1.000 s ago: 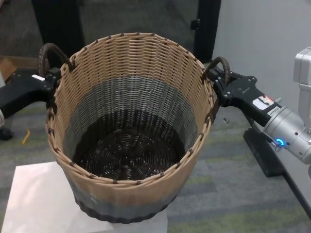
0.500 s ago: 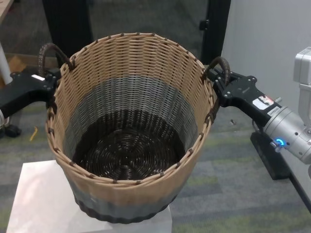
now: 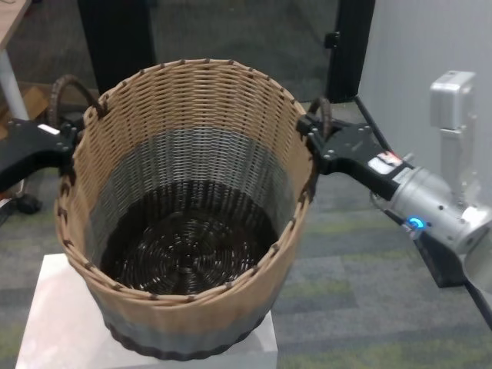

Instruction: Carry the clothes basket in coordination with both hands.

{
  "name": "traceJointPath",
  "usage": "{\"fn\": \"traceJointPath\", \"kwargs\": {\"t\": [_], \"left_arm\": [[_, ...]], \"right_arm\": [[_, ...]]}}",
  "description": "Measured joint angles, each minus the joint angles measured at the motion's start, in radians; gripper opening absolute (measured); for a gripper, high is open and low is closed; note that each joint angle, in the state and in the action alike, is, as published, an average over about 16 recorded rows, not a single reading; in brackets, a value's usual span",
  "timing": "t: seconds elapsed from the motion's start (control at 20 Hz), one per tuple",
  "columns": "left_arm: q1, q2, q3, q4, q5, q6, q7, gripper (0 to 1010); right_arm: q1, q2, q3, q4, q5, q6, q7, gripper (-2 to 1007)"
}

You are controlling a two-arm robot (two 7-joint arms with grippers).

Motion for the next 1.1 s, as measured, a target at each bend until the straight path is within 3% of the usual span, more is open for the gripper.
{"fn": "traceJointPath", "kwargs": {"t": [0.35,0.65,1.1], "left_arm": [[-0.004,0.004,-0.003,0.064,0.046,-0.038,-0.008,0],[-0.028,-0.006,-0.001,0.131,0.079,-0.052,-0.023,0],[-0.084,-0.031,0.019,0.235,0.109,-0.061,-0.067,0]], "right_arm": [[0.077,-0.039,-0.075,0.085,-0.026,0.007,0.027,93],[0.146,-0.081,-0.134,0.173,-0.062,0.000,0.047,93],[0.231,-0.141,-0.189,0.296,-0.125,-0.023,0.064,93]]}}
